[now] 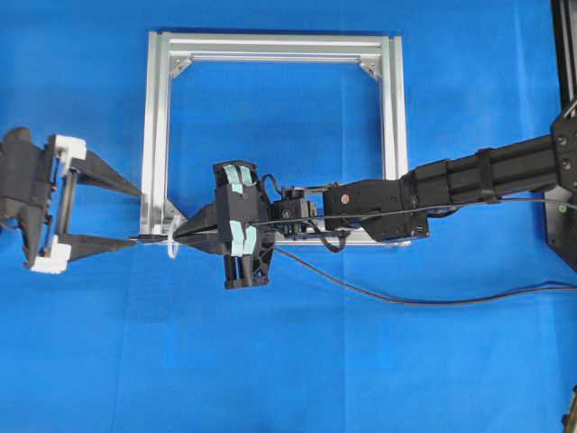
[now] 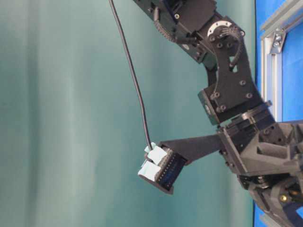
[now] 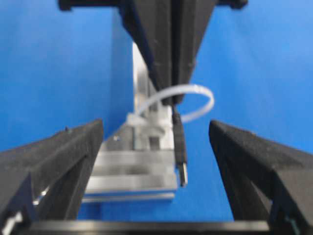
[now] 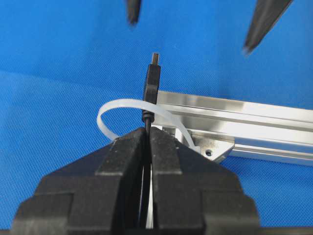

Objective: Insert the wire through the string loop located on the left side.
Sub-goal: 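Swing the left gripper out and around to the left of the loop, then open the left gripper and close it on the plug past the loop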

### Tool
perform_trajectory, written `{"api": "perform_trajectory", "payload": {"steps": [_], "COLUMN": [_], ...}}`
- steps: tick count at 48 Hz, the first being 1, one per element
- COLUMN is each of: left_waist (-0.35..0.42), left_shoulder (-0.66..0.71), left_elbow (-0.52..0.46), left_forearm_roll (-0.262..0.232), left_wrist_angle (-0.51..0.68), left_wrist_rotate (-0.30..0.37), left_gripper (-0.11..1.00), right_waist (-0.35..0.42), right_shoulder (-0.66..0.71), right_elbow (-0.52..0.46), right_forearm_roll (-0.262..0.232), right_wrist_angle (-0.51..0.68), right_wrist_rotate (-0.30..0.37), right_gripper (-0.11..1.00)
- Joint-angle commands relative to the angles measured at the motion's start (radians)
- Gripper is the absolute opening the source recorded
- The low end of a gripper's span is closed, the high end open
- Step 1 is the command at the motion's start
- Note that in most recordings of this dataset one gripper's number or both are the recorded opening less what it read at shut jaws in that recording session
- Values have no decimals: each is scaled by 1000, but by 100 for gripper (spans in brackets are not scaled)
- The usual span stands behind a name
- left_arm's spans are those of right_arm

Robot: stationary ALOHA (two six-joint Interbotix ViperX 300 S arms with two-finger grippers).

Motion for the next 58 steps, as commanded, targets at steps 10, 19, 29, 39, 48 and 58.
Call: {"api": "perform_trajectory", "payload": {"steps": [10, 19, 29, 39, 48, 58], "left_waist": [-31, -31, -29, -31, -31, -31], "left_shoulder": [213, 279, 276, 276, 272, 272], "left_elbow": [-69, -80, -78, -80, -75, -74], "left_forearm_roll": [2, 2, 2, 2, 2, 2], "left_wrist_angle": [-20, -57, -64, -64, -64, -63], "left_wrist_rotate": [-3, -3, -3, -3, -3, -3], "left_gripper": [84, 84, 84, 84, 83, 82], "right_waist": [-3, -3, -3, -3, -5, -3], "right_shoulder": [-23, -21, -23, -21, -21, -21], "right_elbow": [-11, -11, -11, -11, -11, -11], "right_forearm_roll": [3, 3, 3, 3, 3, 3], "right_wrist_angle": [-6, -5, -3, -3, -3, -3], "right_wrist_rotate": [2, 2, 2, 2, 2, 2], "right_gripper": [-10, -10, -10, -10, -10, -10]}}
